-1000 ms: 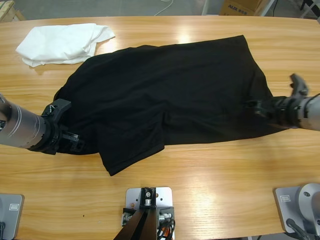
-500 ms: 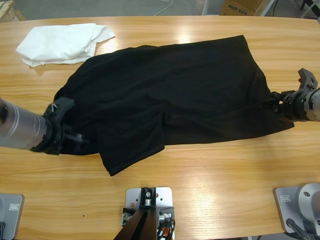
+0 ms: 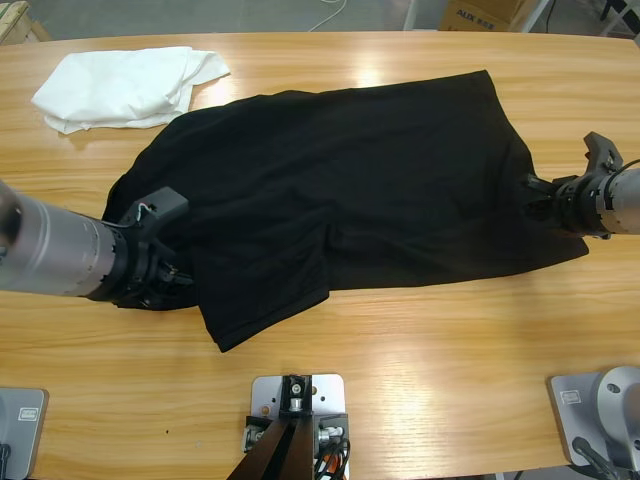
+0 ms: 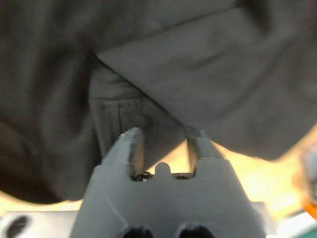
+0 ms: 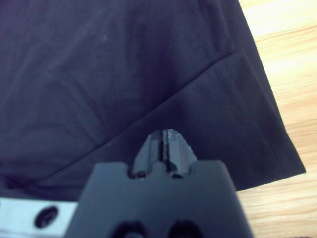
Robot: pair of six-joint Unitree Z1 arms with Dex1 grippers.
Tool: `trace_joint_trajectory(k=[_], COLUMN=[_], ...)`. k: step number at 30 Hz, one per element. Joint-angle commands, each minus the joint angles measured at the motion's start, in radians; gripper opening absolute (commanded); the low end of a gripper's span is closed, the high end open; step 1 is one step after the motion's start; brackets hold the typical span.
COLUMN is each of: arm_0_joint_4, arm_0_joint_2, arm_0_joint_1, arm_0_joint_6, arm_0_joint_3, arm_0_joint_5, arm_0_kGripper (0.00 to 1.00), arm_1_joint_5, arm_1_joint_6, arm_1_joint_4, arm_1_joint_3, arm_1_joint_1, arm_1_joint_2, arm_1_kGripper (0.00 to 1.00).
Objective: Fold clothes
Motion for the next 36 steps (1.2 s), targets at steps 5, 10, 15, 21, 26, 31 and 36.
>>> trace_joint_trajectory(k=[5,10,15,21,26,31,36], arm_0_joint_4=[-0.110,-0.095,-0.100,-0.100,-0.097,-0.097,-0.084], arm_0_joint_2=[0.115,0.072,0.050,0.047,0.035,0.030,0.023], arm_0_joint_1=[0.006,0.006,0.006,0.006,0.006,0.006,0.005], arm_0_joint_6=[-0.097,-0.100,-0.123,-0.123,-0.123,-0.123,-0.123], arm_0_joint_3=[0.091,0.116,0.173,0.160,0.168,0.172,0.174], arm_0_joint_5=[0.024,0.019,0.020,0.019,0.018,0.018,0.017], arm_0_kGripper=[0.000,0.000,0.000,0.000,0.000,0.000,0.000], arm_1_joint_5=[0.012,0.012,0.041,0.073,0.075,0.026,0.002], arm_1_joint_6=[-0.032,-0.034,-0.046,-0.045,-0.052,-0.074,-0.074], arm_1_joint_4=[-0.001,-0.002,-0.007,-0.012,-0.106,-0.099,-0.070], arm_1_joint_3=[0.010,0.009,0.005,-0.010,-0.004,-0.002,0.006], arm_1_joint_1=[-0.031,-0.045,-0.057,-0.095,-0.208,-0.259,-0.261], arm_1_joint_2=[0.034,0.060,0.102,0.214,0.242,0.197,0.179], arm_1_kGripper=[0.000,0.000,0.000,0.000,0.000,0.000,0.000])
